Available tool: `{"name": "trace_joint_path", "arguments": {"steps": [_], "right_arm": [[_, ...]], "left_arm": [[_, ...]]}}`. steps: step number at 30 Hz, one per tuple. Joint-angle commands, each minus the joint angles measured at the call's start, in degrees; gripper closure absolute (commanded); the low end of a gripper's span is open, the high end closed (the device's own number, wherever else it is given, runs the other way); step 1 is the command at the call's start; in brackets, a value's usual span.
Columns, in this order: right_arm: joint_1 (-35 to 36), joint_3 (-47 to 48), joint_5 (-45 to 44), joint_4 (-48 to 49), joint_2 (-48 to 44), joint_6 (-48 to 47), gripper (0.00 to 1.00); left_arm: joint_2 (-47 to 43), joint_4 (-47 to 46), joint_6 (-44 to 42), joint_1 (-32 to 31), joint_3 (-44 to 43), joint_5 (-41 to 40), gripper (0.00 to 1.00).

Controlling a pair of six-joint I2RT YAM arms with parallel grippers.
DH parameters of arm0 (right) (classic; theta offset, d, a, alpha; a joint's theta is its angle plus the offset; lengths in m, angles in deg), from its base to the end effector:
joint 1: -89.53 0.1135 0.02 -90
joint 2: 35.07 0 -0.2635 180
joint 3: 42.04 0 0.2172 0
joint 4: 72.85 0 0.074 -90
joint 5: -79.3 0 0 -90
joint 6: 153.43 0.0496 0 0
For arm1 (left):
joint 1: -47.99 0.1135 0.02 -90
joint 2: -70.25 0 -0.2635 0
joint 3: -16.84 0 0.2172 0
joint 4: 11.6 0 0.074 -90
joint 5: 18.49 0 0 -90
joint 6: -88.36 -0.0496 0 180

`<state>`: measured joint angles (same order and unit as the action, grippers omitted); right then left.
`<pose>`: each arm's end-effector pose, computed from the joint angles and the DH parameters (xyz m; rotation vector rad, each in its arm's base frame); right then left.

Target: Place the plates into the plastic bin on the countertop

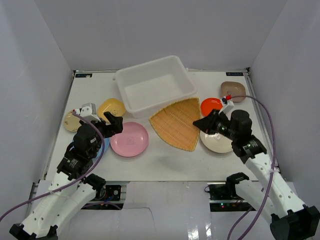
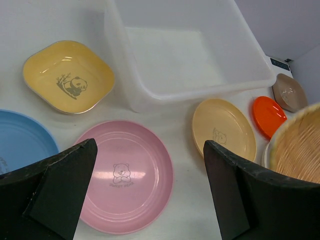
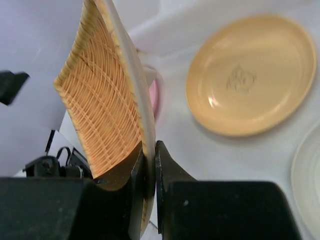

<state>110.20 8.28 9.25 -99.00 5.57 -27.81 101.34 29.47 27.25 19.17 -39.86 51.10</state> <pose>0.1342 0.0687 0.2874 -0.0004 1.9638 0.9881 0.1015 -0.0361 0.3113 -0.2509 1.8230 -0.3821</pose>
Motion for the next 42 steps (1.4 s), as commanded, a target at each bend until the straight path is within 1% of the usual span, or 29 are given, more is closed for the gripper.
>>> {"name": "trace_joint_path", "arguments": {"steps": [1, 2, 3, 4, 5, 7, 8, 12, 13, 14, 15, 16, 17, 18, 20, 22, 24, 25, 27, 28, 31, 32, 34, 35, 38, 40, 41, 42], "right_arm": [[0.2, 13.0, -2.1, 16.9, 8.2, -2.8, 0.92], [0.2, 15.3, -4.6, 18.4, 13.3, -3.4, 0.92], [0.2, 17.6, -5.7, 19.9, 15.8, -4.1, 0.92], [0.2, 22.4, -6.8, 22.5, 18.7, -4.6, 0.92], [0.2, 24.8, -8.5, 23.5, 24.2, -4.9, 0.92], [0.2, 30.0, -9.0, 25.0, 29.8, -6.1, 0.92], [0.2, 35.4, -9.5, 25.2, 35.3, -6.5, 0.92], [0.2, 47.4, -8.8, 25.4, 47.6, -7.5, 0.92], [0.3, 49.7, -7.9, 25.2, 52.6, -7.6, 0.92], [0.3, 54.5, -7.6, 23.9, 55.0, -7.8, 0.92], [0.3, 56.9, -7.2, 23.0, 57.2, -7.9, 0.92], [0.4, 59.3, -6.7, 22.0, 61.7, -8.2, 0.92], [0.7, 61.4, -5.9, 20.7, 63.8, -8.5, 0.92], [0.9, 64.6, -5.7, 20.2, 65.6, -8.5, 0.92], [1.3, 67.2, -5.3, 19.3, 70.7, -9.0, 0.92], [1.5, 72.0, -4.9, 17.6, 75.7, -9.0, 0.92], [1.8, 74.7, -4.6, 16.7, 78.4, -8.9, 0.92], [2.4, 76.5, -4.9, 16.4, 80.8, -8.9, 0.92], [3.1, 77.8, -5.3, 15.8, 82.7, -9.9, 0.92], [3.7, 78.2, -5.7, 15.3, 84.3, -10.4, 0.92], [4.3, 78.2, -7.0, 14.9, 86.8, -11.2, 0.92], [4.4, 78.1, -6.9, 14.9, 87.4, -10.9, 0.92], [5.0, 78.4, -7.1, 14.4, 89.0, -11.0, 0.90], [5.5, 78.4, -7.3, 14.2, 89.9, -11.6, 0.87], [6.0, 77.8, -8.3, 13.2, 90.5, -12.6, 0.83], [6.2, 77.3, -9.0, 13.0, 90.4, -12.9, 0.75], [6.2, 76.9, -9.4, 12.7, 90.1, -12.9, 0.66], [6.3, 76.8, -9.9, 12.7, 89.5, -12.9, 0.59]], "left_arm": [[-0.3, -0.2, 0.2, 0.2, -1.1, -0.6, 0.02], [-0.4, -0.6, -0.5, 0.2, -0.9, 0.2, 0.02], [-0.4, -1.0, -0.6, 0.2, -0.5, 1.1, 0.02], [-0.3, -1.2, -0.7, 0.2, -0.4, 1.6, 0.02], [0.3, -1.3, -1.0, 0.2, -0.4, 2.3, 0.02], [1.0, -1.7, -1.4, 0.2, -0.3, 4.7, 0.02], [1.5, -1.8, -1.5, 0.2, -0.3, 5.2, 0.02], [1.9, -2.2, -1.7, -0.3, 0.0, 5.7, 0.02], [2.0, -2.4, -1.7, -0.2, 0.2, 6.9, 0.02], [2.1, -2.9, -1.8, -0.3, 0.4, 7.6, 0.02], [2.3, -3.1, -2.0, -0.4, 0.5, 8.6, 0.02], [2.6, -3.7, -2.2, -0.3, 0.8, 9.9, 0.02], [3.1, -4.1, -2.3, -0.3, 0.9, 12.4, 0.02], [4.6, -4.1, -2.8, -0.4, 0.8, 13.3, 0.02], [6.4, -3.6, -3.1, -0.4, 0.2, 15.8, 0.02], [9.0, -3.7, -3.7, -0.5, 0.0, 18.1, 0.02], [10.4, -3.9, -4.1, -0.5, 0.1, 20.3, 0.09], [11.9, -4.0, -4.2, -0.5, 0.1, 20.3, 0.14], [13.8, -3.7, -3.9, -0.5, 0.1, 23.8, 0.23], [16.3, -3.4, -3.8, -0.5, -0.2, 24.8, 0.26], [20.1, -2.7, -3.4, -0.5, -0.6, 28.8, 0.32], [23.0, -2.3, -3.8, -0.5, -0.9, 29.6, 0.35], [26.2, -1.1, -4.1, -1.2, -2.1, 30.4, 0.36], [29.0, 0.1, -4.4, -2.3, -2.9, 29.2, 0.37], [33.2, 1.8, -4.2, -4.0, -3.9, 27.4, 0.37], [35.0, 2.5, -3.9, -5.4, -4.8, 26.8, 0.37], [36.7, 3.3, -3.7, -6.1, -5.1, 25.9, 0.37], [37.4, 3.4, -3.4, -6.4, -5.4, 25.2, 0.35]]}}
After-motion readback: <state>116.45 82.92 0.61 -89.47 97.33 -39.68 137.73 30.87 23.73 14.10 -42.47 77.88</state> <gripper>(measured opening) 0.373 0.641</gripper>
